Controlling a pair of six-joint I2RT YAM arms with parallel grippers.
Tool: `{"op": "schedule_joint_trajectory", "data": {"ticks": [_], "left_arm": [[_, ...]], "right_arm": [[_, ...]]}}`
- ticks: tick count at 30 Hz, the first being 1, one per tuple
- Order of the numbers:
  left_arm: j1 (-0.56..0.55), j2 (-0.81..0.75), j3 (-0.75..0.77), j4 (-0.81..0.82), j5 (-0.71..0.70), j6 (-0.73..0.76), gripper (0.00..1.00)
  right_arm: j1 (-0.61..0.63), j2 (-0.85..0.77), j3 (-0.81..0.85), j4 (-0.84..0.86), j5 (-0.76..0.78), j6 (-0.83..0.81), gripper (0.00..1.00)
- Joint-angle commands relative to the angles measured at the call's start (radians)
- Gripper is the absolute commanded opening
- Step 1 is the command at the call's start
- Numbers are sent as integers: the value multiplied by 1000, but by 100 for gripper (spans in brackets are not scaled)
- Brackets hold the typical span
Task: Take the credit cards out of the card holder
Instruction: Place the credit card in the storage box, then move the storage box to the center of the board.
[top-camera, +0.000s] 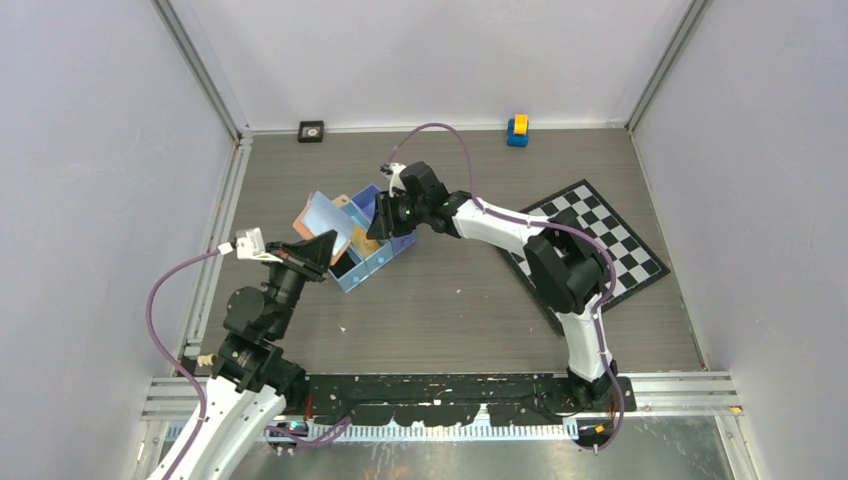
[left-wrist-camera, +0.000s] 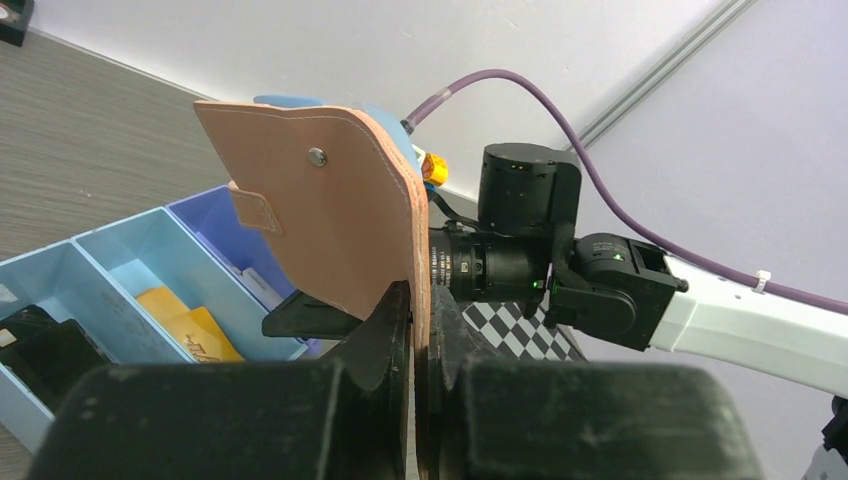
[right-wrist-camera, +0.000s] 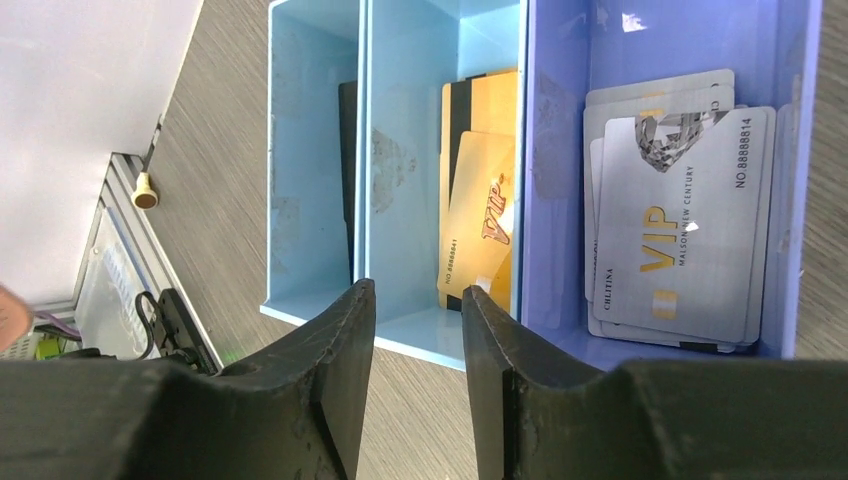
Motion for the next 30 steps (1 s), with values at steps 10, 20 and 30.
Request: {"op": "schedule_joint_trajectory", "data": {"ticks": [10, 20, 30], "left_arm": [[1, -6, 8, 61, 9, 8, 0], [1, 5, 9, 69, 22, 8, 0], [1, 17, 11, 72, 30, 6, 0]], "right_arm": [[-40, -179, -112, 105, 151, 9, 56], [-47, -120, -24, -90, 437, -82, 68], [-47, 16, 83, -175, 470, -98, 58]]}}
